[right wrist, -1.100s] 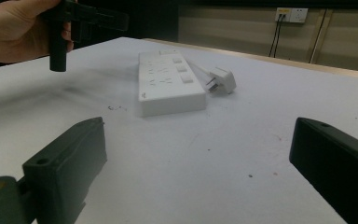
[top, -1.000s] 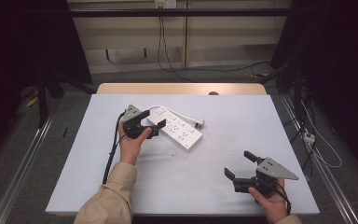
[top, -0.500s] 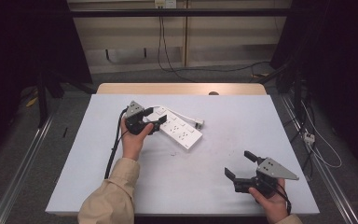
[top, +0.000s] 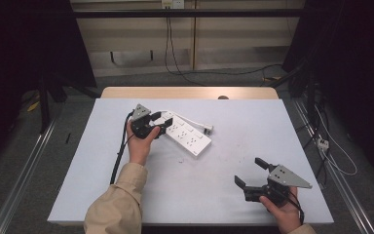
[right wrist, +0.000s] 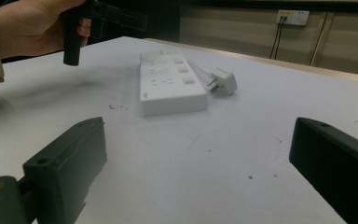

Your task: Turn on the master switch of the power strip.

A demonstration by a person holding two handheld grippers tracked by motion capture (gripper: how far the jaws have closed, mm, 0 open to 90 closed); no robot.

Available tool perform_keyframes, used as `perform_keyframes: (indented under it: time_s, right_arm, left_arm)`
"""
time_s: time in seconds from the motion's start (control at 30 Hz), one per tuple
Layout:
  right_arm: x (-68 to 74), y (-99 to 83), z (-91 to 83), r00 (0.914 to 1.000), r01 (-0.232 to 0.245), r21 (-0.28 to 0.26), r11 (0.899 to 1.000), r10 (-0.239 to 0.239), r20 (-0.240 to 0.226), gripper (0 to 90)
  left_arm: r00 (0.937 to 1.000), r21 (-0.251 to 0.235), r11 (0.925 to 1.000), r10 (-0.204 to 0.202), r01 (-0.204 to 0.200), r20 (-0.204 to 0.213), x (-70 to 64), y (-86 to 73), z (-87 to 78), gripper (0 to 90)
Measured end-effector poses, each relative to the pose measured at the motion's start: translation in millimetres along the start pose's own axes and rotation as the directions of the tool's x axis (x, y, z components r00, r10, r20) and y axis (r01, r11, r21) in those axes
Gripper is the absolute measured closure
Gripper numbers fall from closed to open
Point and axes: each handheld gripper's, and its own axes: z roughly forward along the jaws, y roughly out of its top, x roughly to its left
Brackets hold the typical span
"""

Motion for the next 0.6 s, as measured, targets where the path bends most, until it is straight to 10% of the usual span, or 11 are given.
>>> perform_keyframes:
  time_s: [0.6]
  right_arm:
    - [-0.2, 0.2, 0.1, 1.0000, 0.002, 0.000, 1.000, -0.002, -0.002, 3.9]
  left_arm:
    - [0.9999, 0.016, 0.9999, -0.003, 0.003, -0.015, 4.9, 2.1, 8.9, 58.2]
